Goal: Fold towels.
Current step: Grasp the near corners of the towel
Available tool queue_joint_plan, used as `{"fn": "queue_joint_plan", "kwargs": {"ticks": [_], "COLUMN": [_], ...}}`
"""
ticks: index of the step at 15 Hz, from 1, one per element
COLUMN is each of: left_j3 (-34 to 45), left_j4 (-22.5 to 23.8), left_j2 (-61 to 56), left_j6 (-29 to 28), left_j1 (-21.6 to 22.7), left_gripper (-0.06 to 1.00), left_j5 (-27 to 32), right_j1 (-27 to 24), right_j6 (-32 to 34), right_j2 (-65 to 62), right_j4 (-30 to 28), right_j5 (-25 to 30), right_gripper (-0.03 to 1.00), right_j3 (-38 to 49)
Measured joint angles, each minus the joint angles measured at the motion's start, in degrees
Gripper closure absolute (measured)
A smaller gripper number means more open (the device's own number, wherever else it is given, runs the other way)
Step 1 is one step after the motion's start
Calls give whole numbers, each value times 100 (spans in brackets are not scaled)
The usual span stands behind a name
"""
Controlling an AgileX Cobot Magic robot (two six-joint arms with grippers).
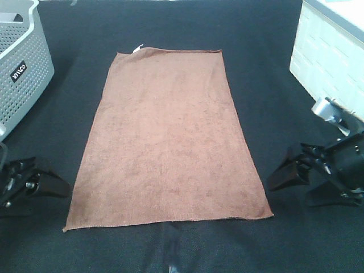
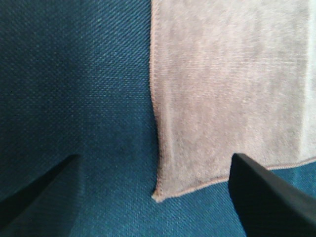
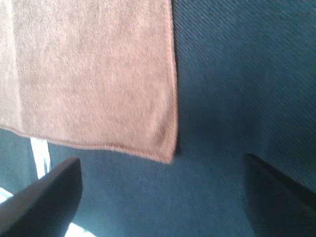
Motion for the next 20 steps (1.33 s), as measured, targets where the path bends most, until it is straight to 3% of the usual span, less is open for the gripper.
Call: {"fn": "queue_joint_plan", "kwargs": {"ticks": [1, 3, 7, 9, 12, 14, 15, 16, 17, 18, 20], "left_j3": [0, -6, -17, -40, -246, -378, -424, -424, -435, -435, -435], "left_j4": [-521, -773, -2149, -2395, -2429, -2389, -2384, -2384, -2378, -2366, -2343], "left_j2": [321, 458, 1003, 1329, 1793, 1931, 1965, 1965, 1965, 1965, 1965], "left_j6": [510, 814, 2137, 2659, 2853, 2853, 2853, 2853, 2882, 2985, 3065], "left_j1": [0, 0, 0, 0, 0, 0, -34, -34, -92, -115, -115], "left_gripper": [19, 19, 20, 23, 35, 48, 61, 61, 75, 92, 94], "left_j5": [29, 52, 762, 1289, 1776, 1765, 1696, 1696, 1621, 1610, 1610], "right_j1": [0, 0, 218, 665, 951, 951, 951, 951, 951, 951, 951], "right_j6": [-590, -837, -1112, -1037, -762, -745, -682, -682, -584, -544, -390], "right_j2": [338, 539, 1295, 1513, 1730, 1759, 1799, 1799, 1828, 1845, 1862], "right_j4": [550, 768, 997, 1112, 1175, 1169, 1129, 1129, 1094, 1083, 1083], "right_j5": [-46, -52, 23, 17, 11, -120, -201, -201, -298, -338, -338], "right_gripper": [17, 18, 26, 27, 32, 47, 59, 59, 81, 93, 97], "right_j3": [0, -23, -544, -802, -1054, -1054, -1054, -1054, -1054, -1054, -1054]}}
